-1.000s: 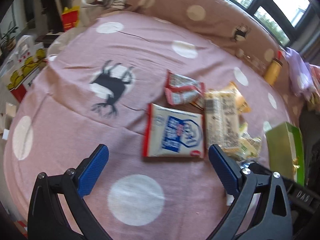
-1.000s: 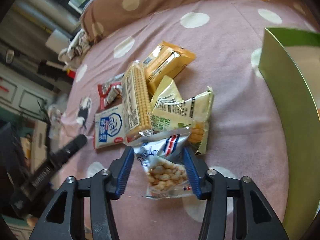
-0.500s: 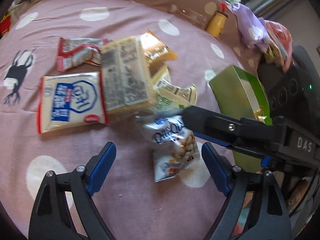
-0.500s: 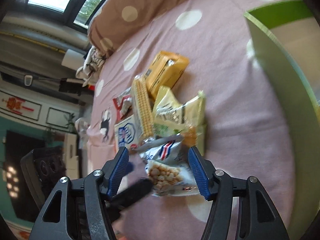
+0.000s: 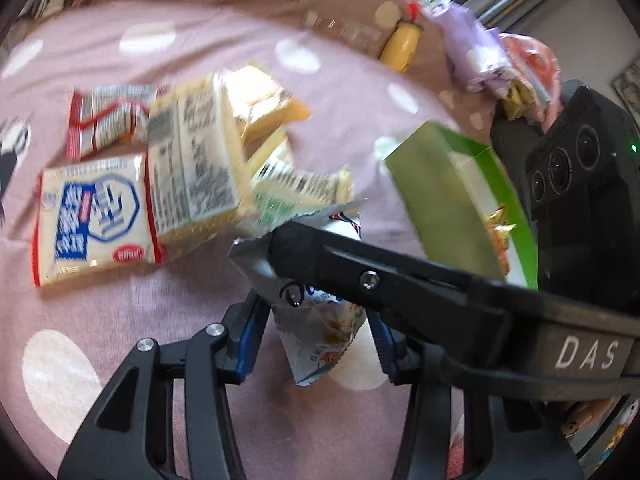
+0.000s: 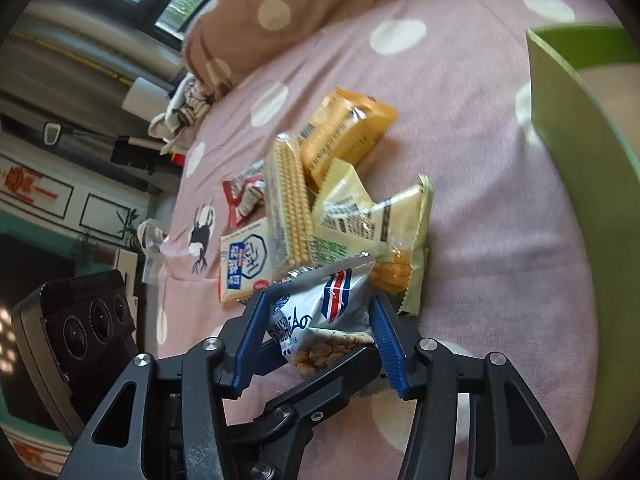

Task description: Organize snacks

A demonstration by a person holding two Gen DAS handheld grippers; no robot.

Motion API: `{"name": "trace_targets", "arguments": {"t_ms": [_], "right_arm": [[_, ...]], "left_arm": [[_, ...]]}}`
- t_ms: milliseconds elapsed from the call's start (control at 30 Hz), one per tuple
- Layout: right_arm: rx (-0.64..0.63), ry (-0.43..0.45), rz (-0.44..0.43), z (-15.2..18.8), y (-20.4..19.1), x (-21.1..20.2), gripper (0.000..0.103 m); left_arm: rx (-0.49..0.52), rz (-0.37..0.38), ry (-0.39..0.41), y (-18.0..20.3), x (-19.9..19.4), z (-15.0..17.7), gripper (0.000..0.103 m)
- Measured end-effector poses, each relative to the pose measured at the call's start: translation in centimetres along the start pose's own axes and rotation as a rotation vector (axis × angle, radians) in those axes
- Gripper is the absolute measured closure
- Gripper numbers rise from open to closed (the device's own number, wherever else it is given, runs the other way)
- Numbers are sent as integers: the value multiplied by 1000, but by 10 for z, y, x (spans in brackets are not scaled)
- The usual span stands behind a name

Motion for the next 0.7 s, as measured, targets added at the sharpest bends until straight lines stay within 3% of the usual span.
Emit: {"name": "trace_targets", "arguments": {"t_ms": [333, 700], "right_arm": [[-115, 230, 38, 0, -17, -66, 48], [-11, 403, 39, -4, 25, -125, 48]], "left_arm": [[122, 45, 168, 44, -30, -9, 56], [297, 32, 163, 115, -2, -34, 57]]}}
Point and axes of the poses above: each gripper's, at about its wrist camera, not at the fingertips, and x roughly the way its jaws point, y to its right, z to its underside, the point moved 1 cm from there along x, roughly the way its jaws point, and after that the axes turned 5 degrees about z, right-handed, at the moved point
